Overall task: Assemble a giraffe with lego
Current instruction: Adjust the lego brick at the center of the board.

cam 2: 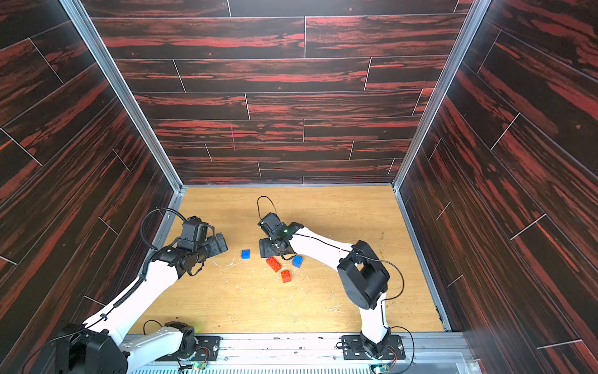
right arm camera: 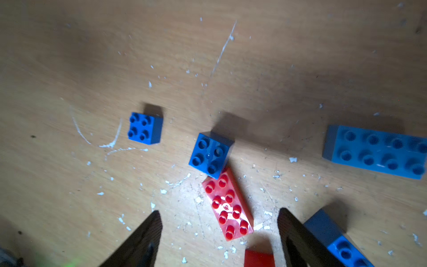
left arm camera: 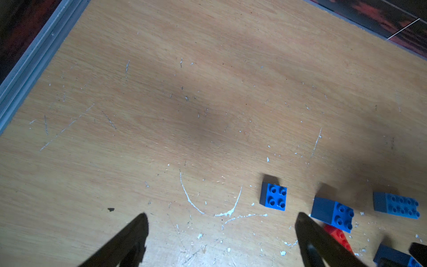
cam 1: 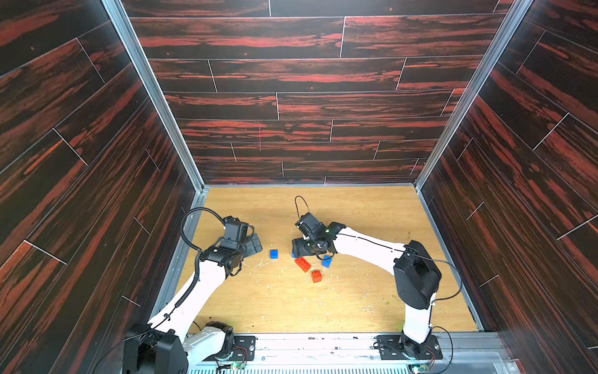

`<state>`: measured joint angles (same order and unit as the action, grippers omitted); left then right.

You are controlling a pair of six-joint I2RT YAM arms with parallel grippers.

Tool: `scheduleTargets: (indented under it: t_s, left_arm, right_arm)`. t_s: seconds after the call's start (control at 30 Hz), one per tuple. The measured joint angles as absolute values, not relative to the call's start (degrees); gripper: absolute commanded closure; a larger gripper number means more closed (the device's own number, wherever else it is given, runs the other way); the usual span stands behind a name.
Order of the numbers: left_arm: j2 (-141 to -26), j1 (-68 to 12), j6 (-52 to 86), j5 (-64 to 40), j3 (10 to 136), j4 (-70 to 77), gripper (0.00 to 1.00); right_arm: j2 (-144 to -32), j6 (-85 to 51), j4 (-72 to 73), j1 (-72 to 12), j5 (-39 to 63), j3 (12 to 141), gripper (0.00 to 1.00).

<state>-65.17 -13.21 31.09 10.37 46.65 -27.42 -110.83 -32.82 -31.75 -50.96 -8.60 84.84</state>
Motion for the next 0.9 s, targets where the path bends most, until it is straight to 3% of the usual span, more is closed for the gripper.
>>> scheduleTargets:
  t_s: [0.23,0.5,0.7,0.8,0.9]
  left_arm:
    - [-65.23,-13.21,31.07,9.65,46.78,-27.90,0.00]
    - [-65.25,-13.21,31.09,9.08,47.11,-28.10,0.00]
    - [-64.95,-13.21,31.09,8.95,47.11,-28.62,0.00]
    - [-64.75,-13.21,31.09,8.88,47.11,-28.62,0.00]
    - [-64.77,-13.21,31.11,8.45,47.11,-28.64,0.00]
  right_arm:
    - [-115.44,-32.36,-32.73,-51.05,-8.01,87.83,0.19]
    - [-125.69,-34.46,-36.23,-51.05,-9.67,102.85,0.24]
    - [-128.18,-36.53,-39.03,-51.05,-11.64,103.98,0.27]
    - [-128.20,-37.52,-39.79,-51.05,-12.08,103.39,0.34]
    - [-128.20,-38.17,-39.79,-51.03,-12.12,102.87,0.46]
